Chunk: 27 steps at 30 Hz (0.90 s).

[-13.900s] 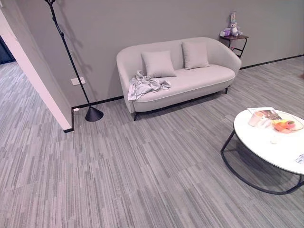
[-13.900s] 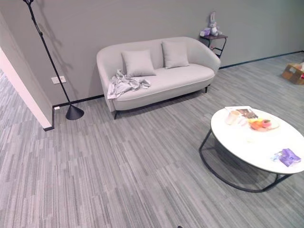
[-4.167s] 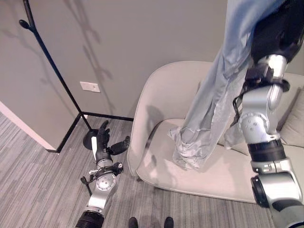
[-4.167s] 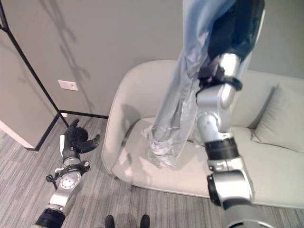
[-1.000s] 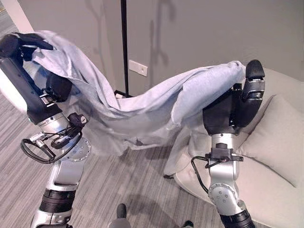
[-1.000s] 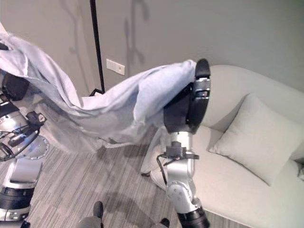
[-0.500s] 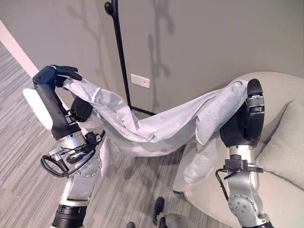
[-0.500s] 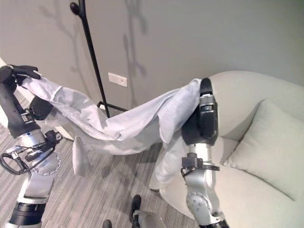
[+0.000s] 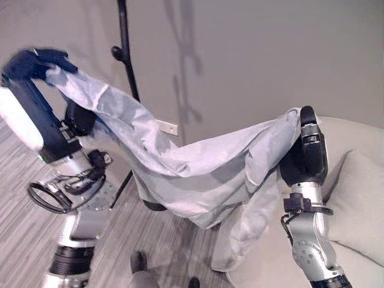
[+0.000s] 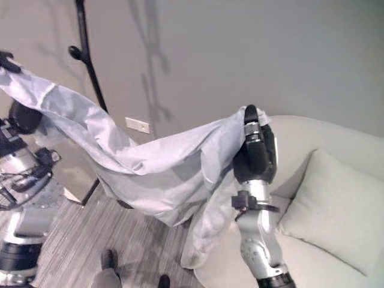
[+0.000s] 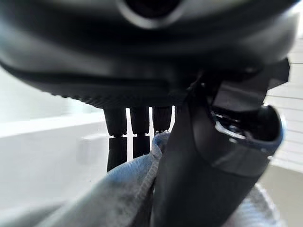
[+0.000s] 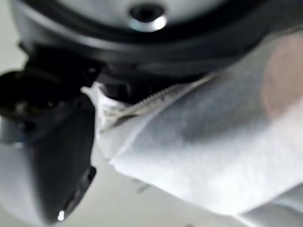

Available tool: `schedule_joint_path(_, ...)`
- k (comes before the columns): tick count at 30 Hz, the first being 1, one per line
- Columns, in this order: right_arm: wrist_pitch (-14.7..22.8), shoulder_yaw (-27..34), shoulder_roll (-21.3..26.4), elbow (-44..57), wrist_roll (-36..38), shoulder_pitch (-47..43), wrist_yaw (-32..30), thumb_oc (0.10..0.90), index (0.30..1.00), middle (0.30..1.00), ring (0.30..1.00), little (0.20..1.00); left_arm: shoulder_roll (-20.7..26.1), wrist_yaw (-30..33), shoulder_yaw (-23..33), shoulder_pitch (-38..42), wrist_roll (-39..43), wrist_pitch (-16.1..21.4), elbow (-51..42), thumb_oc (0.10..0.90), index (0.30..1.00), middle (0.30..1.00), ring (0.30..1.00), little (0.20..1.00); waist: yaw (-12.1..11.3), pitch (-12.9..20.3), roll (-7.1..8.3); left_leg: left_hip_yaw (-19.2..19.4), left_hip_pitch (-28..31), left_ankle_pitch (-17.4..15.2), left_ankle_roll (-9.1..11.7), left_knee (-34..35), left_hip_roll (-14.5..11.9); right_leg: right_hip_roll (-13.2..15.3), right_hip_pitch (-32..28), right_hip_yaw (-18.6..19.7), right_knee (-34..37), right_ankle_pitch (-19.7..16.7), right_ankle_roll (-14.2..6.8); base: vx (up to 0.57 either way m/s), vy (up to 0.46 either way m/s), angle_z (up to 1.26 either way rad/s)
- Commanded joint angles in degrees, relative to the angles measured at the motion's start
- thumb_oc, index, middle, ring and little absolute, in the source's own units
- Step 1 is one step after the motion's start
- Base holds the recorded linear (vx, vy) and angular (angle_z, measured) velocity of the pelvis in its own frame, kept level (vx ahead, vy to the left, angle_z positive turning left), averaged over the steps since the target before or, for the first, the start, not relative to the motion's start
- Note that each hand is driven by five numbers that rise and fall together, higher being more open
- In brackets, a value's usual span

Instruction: Hang the clothes on the sofa on the clothes rack.

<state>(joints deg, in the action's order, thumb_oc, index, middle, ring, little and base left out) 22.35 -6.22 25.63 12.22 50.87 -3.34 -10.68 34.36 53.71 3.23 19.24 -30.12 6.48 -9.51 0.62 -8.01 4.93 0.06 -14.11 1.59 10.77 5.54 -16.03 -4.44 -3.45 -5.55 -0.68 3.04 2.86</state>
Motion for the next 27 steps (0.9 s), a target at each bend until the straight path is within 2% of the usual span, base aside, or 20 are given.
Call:
schedule_joint_path(1,5.67,7.15,4.16,5.07,-8.19,-5.85,-1.01,0.4,0.3,0.3,0.3,0.3,4.17,6.09,3.6,6.43,-5.27,-0.48,-3.97,0.4,0.3,0.3,0.3,0.3,-1.3,6.49,-1.25,3.82,3.55,7.21,-0.4,-1.78,0.57,10.9,-5.93,0.3,-0.61,5.27,-8.64,0.34,0.31,-0.22)
schedule_joint_path(2,5.88,8.69,4.28,4.85,-11.03,-6.26,-2.44,0.4,0.3,0.3,0.3,0.3,5.25,6.3,4.5,6.23,-6.89,-1.3,-3.37,0.4,0.3,0.3,0.3,0.3,-1.36,7.24,-1.81,4.63,4.21,7.36,-0.48,-1.53,0.57,11.38,-6.87,0.61,-0.28,5.58,-9.2,0.49,0.465,-0.25)
schedule_joint_path(3,6.09,12.61,4.12,4.86,-18.99,-6.72,-7.17,0.4,0.3,0.3,0.3,0.3,7.61,7.31,6.59,6.7,-8.83,-2.53,-2.19,0.4,0.3,0.3,0.3,0.3,-1.4,9.09,-2.86,5.16,5.13,6.57,-0.69,-2.63,1.8,13.35,-8.41,0.56,0.39,5.11,-10.36,0.49,0.483,-0.13)
schedule_joint_path(4,5.56,13.91,3.79,4.91,-23.59,-7.33,-10.42,0.4,0.3,0.3,0.3,0.3,9.05,7.51,6.78,7.22,-9.91,-3.39,-0.97,0.4,0.3,0.3,0.3,0.3,-1.39,9.68,-2.83,5.45,5.41,5.89,-1.05,-3.65,2.87,14.65,-8.7,0.5,0.62,4.18,-11.1,0.37,0.376,-0.23)
schedule_joint_path(5,5.36,13.75,3.56,5.14,-24.46,-7.45,-11.18,0.4,0.3,0.3,0.3,0.3,9.19,7.62,6.57,7.53,-9.96,-3.45,-0.74,0.4,0.3,0.3,0.3,0.3,-1.42,9.65,-2.55,5.54,5.29,5.68,-1.19,-3.89,3.13,14.94,-8.75,0.49,0.8,4.08,-11.29,0.19,0.223,-0.13)
schedule_joint_path(7,2.51,15.44,5.03,4.82,-36.38,-9.71,-17.73,0.4,0.3,0.3,0.3,0.3,12.27,8.67,7.63,8.69,-11.66,-4.21,-0.32,0.4,0.3,0.3,0.3,0.3,-1.52,10.62,-1.95,6.56,6.03,4.75,-2.52,-4.12,5.57,17.38,-7.91,0.89,-0.13,0.63,-12.86,0.17,0.235,-0.06)
schedule_joint_path(8,2.25,15.17,4.87,4.97,-37.02,-9.95,-18.31,0.4,0.3,0.3,0.3,0.3,12.4,8.74,7.67,8.82,-11.66,-4.21,-0.19,0.4,0.3,0.3,0.3,0.3,-1.57,10.77,-1.72,6.77,6.12,4.5,-2.59,-3.92,5.78,17.65,-7.81,1.11,0.0,0.69,-13.02,0.21,0.32,0.05)
schedule_joint_path(9,0.64,16.6,5.81,5.75,-43.75,-12.01,-20.85,0.4,0.3,0.3,0.3,0.3,14.94,9.56,8.28,9.86,-13.06,-5.72,0.21,0.4,0.3,0.3,0.3,0.3,-1.38,11.67,-1.49,7.51,7.55,3.36,-4.41,-2.99,7.84,19.27,-6.41,1.84,-1.86,-1.46,-13.74,0.21,0.314,0.1)
schedule_joint_path(10,-0.45,16.84,7.03,4.91,-46.68,-13.55,-22.62,0.4,0.3,0.3,0.3,0.3,15.91,9.57,7.68,10.91,-13.87,-6.61,0.76,0.4,0.3,0.3,0.3,0.3,-1.26,12.15,-1.21,7.95,8.67,2.82,-5.42,-2.2,9.23,20.15,-5.68,2.22,-3.37,-2.77,-14.23,0.3,0.508,0.1)
schedule_joint_path(11,-2.1,16.86,9.19,3.0,-49.41,-17.02,-25.03,0.4,0.3,0.3,0.3,0.3,17.1,9.74,6.44,13.01,-13.97,-7.73,3.1,0.4,0.3,0.3,0.3,0.3,-0.89,13.01,-0.93,8.56,10.67,1.81,-7.09,-0.9,11.4,21.25,-4.69,2.6,-6.08,-5.69,-14.59,0.17,0.328,0.12)
schedule_joint_path(12,-2.16,16.59,9.36,2.58,-49.57,-17.61,-25.3,0.4,0.3,0.3,0.3,0.3,17.2,9.83,6.3,13.45,-13.92,-7.77,3.47,0.4,0.3,0.3,0.3,0.3,-1.0,12.82,-0.87,8.76,10.68,1.69,-7.36,-0.92,11.64,21.53,-4.45,2.88,-6.32,-5.71,-14.8,0.16,0.308,0.13)
schedule_joint_path(14,-4.22,15.39,12.67,-0.59,-51.99,-20.82,-26.52,0.4,0.3,0.3,0.3,0.3,18.16,8.54,4.82,14.82,-13.43,-9.24,6.46,0.4,0.3,0.3,0.3,0.3,-0.69,13.27,-0.97,9.26,12.14,-0.05,-8.88,-0.54,13.49,22.49,-3.42,2.64,-9.46,-8.12,-14.75,0.13,0.249,0.1)
schedule_joint_path(16,-7.35,13.54,16.5,-5.38,-55.16,-25.65,-28.6,0.4,0.3,0.3,0.3,0.3,17.51,7.29,2.95,16.14,-11.8,-9.48,10.05,0.4,0.3,0.3,0.3,0.3,-0.52,12.39,-1.2,10.01,14.06,-1.26,-10.46,-0.54,15.16,24.02,-0.61,1.17,-15.47,-13.07,-14.0,0.13,0.33,0.02)
schedule_joint_path(18,-7.76,12.12,17.82,-8.15,-55.66,-27.88,-29.36,0.4,0.3,0.3,0.3,0.3,17.42,6.77,1.97,16.8,-11.52,-9.44,11.64,0.4,0.3,0.3,0.3,0.3,-0.83,12.25,-1.6,10.52,14.52,-1.94,-10.59,-0.54,15.37,24.38,-0.15,-0.07,-16.32,-12.66,-14.11,0.07,0.188,-0.07)
schedule_joint_path(19,-9.05,9.89,18.68,-11.44,-56.0,-31.15,-29.89,0.4,0.3,0.3,0.3,0.3,16.91,4.89,0.36,17.7,-9.66,-9.73,15.93,0.4,0.3,0.3,0.3,0.3,-0.92,12.12,-1.66,11.68,15.88,-3.11,-10.66,-0.54,15.52,25.39,0.84,-2.95,-15.97,-12.32,-14.05,0.06,0.087,-0.18)
schedule_joint_path(20,-9.01,9.56,18.85,-11.87,-55.94,-31.65,-29.95,0.4,0.3,0.3,0.3,0.3,16.99,4.98,0.15,18.15,-9.44,-9.64,16.46,0.4,0.3,0.3,0.3,0.3,-0.89,12.06,-1.75,11.69,15.93,-3.21,-10.65,-0.54,15.54,25.41,0.68,-3.04,-15.8,-12.3,-14.04,0.08,0.083,-0.19)
schedule_joint_path(23,-10.61,6.39,21.1,-17.65,-54.91,-36.59,-29.69,0.4,0.3,0.3,0.3,0.3,15.37,1.3,-4.3,21.15,-6.48,-8.27,22.88,0.4,0.3,0.3,0.3,0.3,-0.1,11.61,-1.95,11.72,17.17,-4.87,-9.84,-0.54,14.69,23.88,2.53,-5.46,-7.96,-9.0,-14.25,0.08,-0.052,-0.04)
schedule_joint_path(24,-10.89,5.23,21.1,-19.11,-54.22,-37.89,-29.75,0.4,0.3,0.3,0.3,0.3,14.83,0.65,-5.67,21.97,-5.1,-7.99,25.11,0.4,0.3,0.3,0.3,0.3,0.09,11.23,-1.9,11.63,17.29,-4.66,-9.65,-0.54,14.5,23.65,3.65,-5.62,-5.58,-9.29,-14.41,0.12,-0.138,-0.28)
schedule_joint_path(25,-11.97,1.29,21.75,-24.57,-54.6,-41.1,-30.29,0.4,0.3,0.3,0.3,0.3,14.14,0.03,-10.56,25.36,-2.93,-6.84,31.57,0.4,0.3,0.3,0.3,0.3,1.3,9.66,-2.09,11.62,18.66,-5.27,-8.91,-0.54,13.56,22.78,5.51,-4.61,-0.78,-10.73,-15.32,0.06,-0.114,-0.36)
schedule_joint_path(27,-12.04,0.8,22.5,-25.41,-53.75,-42.31,-30.11,0.4,0.3,0.3,0.3,0.3,14.47,0.08,-12.17,26.78,-2.25,-6.65,34.58,0.4,0.3,0.3,0.3,0.3,1.76,9.14,-1.76,11.69,19.19,-5.35,-8.61,-0.54,13.36,22.31,4.8,-3.27,1.52,-10.56,-15.75,0.06,-0.075,-0.18)
